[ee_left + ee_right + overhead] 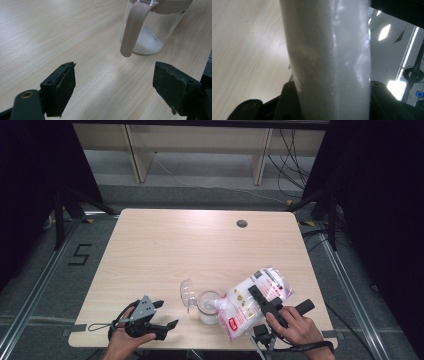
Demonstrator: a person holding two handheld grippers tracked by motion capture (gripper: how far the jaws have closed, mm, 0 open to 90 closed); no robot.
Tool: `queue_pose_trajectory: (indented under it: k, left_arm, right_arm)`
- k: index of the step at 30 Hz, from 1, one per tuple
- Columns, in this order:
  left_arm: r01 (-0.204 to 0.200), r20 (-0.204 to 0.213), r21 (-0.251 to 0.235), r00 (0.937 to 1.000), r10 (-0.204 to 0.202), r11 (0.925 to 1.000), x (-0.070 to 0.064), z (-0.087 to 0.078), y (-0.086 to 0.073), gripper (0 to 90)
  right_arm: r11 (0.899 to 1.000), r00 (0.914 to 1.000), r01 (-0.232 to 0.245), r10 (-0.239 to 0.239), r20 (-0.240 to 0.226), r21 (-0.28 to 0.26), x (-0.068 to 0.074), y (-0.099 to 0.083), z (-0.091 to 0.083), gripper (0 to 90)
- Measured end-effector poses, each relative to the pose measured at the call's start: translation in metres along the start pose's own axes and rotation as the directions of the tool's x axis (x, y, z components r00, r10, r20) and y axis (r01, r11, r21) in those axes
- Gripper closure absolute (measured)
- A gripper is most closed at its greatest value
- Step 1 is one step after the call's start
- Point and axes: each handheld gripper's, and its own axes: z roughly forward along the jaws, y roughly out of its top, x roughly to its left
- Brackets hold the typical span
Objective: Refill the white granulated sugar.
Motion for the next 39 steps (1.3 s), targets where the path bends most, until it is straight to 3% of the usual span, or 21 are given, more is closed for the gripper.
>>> queue_pose_trajectory:
  k: [16,19,20,24,39]
  left_arm:
    - [0.000,-0.001,-0.001,1.0000,0.000,1.0000,0.0000,0.0000,-0.0001,18.1]
    - [-0.021,0.002,-0.002,0.9998,0.021,0.9998,0.0010,0.0003,0.0004,18.1]
    - [-0.001,0.000,0.001,1.0000,0.001,1.0000,0.0001,-0.0001,0.0000,18.1]
    - [0.011,-0.001,-0.010,0.9999,-0.011,0.9999,0.0007,0.0003,-0.0004,18.2]
    - [0.006,-0.001,-0.008,1.0000,-0.006,1.0000,0.0005,0.0000,-0.0005,18.2]
  right_arm:
    - [1.000,0.9999,-0.013,0.013,-0.011,-0.003,-0.0007,-0.0003,0.0003,64.1]
    - [1.000,0.9999,-0.012,0.012,-0.008,-0.008,-0.0004,-0.0006,0.0010,64.1]
    - [1.000,0.9999,-0.010,0.010,-0.008,-0.007,0.0000,-0.0007,0.0012,64.1]
    - [1.000,0.9998,-0.017,0.017,-0.014,-0.006,0.0006,-0.0007,0.0014,64.1]
    - [1.000,0.9998,-0.015,0.015,-0.014,0.006,0.0004,-0.0026,0.0014,64.1]
